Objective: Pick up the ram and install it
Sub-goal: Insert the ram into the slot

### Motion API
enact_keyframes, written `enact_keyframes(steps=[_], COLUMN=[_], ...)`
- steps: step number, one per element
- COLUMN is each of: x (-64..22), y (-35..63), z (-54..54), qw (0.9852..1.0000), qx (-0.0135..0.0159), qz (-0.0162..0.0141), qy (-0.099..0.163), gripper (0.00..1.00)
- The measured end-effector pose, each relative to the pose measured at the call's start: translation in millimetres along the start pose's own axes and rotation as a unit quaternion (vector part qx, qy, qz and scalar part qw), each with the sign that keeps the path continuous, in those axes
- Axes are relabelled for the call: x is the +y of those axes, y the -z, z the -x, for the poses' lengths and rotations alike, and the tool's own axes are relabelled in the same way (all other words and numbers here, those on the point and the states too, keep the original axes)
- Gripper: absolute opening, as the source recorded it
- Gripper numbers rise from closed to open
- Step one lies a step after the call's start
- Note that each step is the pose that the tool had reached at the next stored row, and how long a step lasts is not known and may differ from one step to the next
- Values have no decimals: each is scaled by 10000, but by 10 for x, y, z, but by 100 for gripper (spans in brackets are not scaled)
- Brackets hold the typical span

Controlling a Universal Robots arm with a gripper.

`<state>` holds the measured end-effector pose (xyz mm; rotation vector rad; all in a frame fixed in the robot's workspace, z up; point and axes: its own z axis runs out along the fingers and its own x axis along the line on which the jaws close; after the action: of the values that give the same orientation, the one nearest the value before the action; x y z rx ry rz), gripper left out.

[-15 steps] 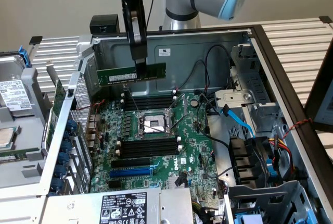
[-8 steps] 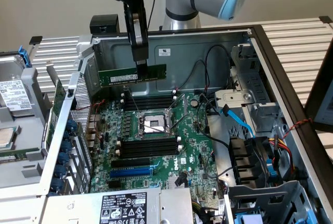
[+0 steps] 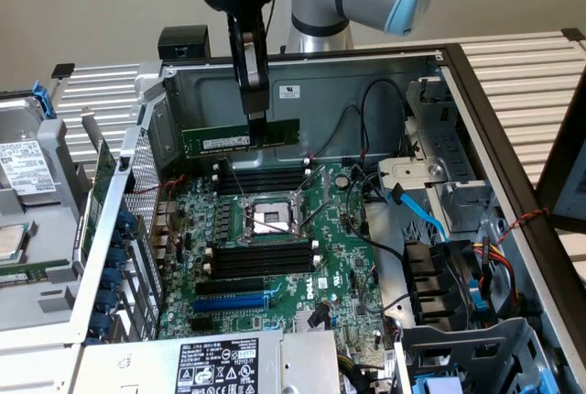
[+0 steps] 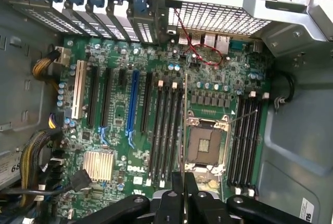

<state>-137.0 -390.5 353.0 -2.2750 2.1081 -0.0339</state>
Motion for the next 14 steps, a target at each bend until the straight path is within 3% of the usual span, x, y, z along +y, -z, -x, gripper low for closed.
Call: enact_keyframes(steps=[3, 7, 11, 14], x=[-50, -62, -68, -80], y=[-17, -31, -37, -65], z=[-1, -2, -11, -13], qw=[10000, 9998, 9998, 9998], qx=[37, 167, 176, 180], qz=[3, 12, 10, -31], qy=[-18, -58, -60, -69], gripper=[13, 13, 13, 13])
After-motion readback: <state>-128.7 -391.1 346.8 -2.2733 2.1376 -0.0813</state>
